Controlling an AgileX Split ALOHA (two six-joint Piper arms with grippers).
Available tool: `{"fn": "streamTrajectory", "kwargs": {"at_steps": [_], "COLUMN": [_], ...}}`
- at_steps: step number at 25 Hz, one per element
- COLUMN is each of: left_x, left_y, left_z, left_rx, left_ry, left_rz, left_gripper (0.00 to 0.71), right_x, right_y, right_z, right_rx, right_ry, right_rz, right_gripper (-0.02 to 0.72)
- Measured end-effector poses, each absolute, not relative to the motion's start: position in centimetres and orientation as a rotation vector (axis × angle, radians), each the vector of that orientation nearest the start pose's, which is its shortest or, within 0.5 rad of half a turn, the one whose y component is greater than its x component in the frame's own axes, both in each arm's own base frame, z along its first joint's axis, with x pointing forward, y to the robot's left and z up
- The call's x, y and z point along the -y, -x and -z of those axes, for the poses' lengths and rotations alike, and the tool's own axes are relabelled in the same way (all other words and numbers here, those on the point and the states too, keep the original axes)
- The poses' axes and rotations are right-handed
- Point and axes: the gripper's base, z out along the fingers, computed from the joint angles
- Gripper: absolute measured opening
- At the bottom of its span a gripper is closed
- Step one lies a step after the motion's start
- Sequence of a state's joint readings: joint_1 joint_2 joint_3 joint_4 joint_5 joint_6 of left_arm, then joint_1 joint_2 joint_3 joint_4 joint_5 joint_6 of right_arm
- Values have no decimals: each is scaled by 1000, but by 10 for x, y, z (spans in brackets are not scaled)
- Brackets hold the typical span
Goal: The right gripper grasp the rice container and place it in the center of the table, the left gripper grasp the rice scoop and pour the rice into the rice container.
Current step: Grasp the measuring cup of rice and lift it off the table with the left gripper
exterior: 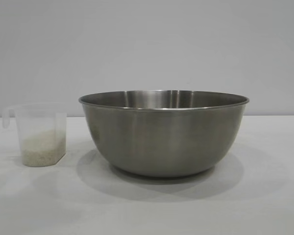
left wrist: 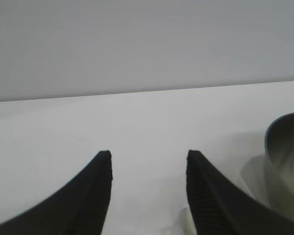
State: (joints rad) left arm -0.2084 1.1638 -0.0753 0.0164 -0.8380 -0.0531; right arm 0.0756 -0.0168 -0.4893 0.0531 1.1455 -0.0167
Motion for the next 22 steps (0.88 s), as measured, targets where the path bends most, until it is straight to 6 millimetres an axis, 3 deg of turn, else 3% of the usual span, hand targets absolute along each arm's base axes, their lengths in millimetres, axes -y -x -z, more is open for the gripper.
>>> {"fn": "streamTrajectory", "kwargs": {"at_steps": [10,16,22], "left_x": [48,49,51], "left_y": [-180,-184,-191], "left_z": [-140,-106,-103], "left_rx": [-1827,-1994,-2001], "left_ry": [-266,-264,-261], "left_rz": [244,257,259], "left_gripper": [336,336,336], "right_x": [-4,-4,-4], "right_y": [10,10,10], "right_z": [-268,-268,-268], "right_rx": [-2121,-2121,-2121], "right_ry": [103,103,103], "right_rz": [-99,-99,-99], "right_gripper": [540,540,540]}}
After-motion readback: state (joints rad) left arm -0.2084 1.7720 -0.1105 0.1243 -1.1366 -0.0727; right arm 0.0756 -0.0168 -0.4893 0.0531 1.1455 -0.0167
